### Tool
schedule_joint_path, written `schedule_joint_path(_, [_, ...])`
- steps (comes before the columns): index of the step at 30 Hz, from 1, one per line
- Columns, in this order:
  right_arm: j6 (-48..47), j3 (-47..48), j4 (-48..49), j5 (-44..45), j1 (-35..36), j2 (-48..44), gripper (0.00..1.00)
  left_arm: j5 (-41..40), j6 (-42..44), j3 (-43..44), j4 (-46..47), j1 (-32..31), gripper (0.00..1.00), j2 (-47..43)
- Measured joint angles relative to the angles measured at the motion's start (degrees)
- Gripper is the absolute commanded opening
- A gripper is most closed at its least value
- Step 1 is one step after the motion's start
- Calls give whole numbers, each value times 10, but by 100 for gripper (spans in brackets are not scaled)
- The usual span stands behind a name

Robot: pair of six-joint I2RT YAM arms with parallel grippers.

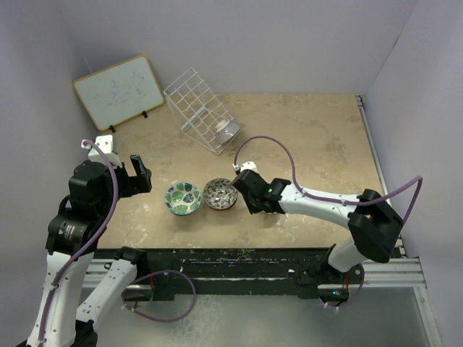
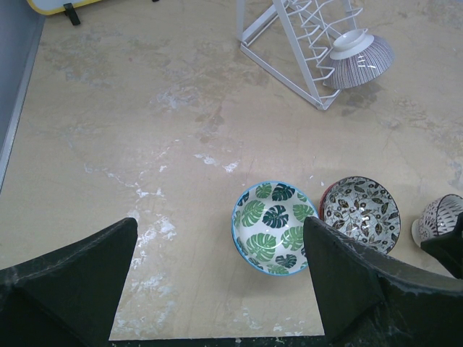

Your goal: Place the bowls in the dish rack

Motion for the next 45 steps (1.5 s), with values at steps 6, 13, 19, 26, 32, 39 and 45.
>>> schedule_joint_path(6, [2,66,20,-23,-14,-29,0,0,0,0,0,0,99,0])
schedule_joint_path(13, [19,101,188,-142,-105,-88,0,0,1,1,-1,0,99,1])
schedule_joint_path(19, [70,95,401,-234,-150,-95,0,1,1,20,-4,0,99,7])
schedule_joint_path(26, [233,48,767,-344,-198,-19,0,3,2,28,-5,0,99,5])
schedule_joint_path(32, [359,40,1003,-367,-221,131,0,3,7,29,-9,0,99,5])
schedule_joint_path(39, [473,63,1081,-341,-223,285,0,3,12,43,-18,0,99,7])
schedule_joint_path(45, [501,74,1081,-297,-229,344,0,5,13,47,-27,0,99,7])
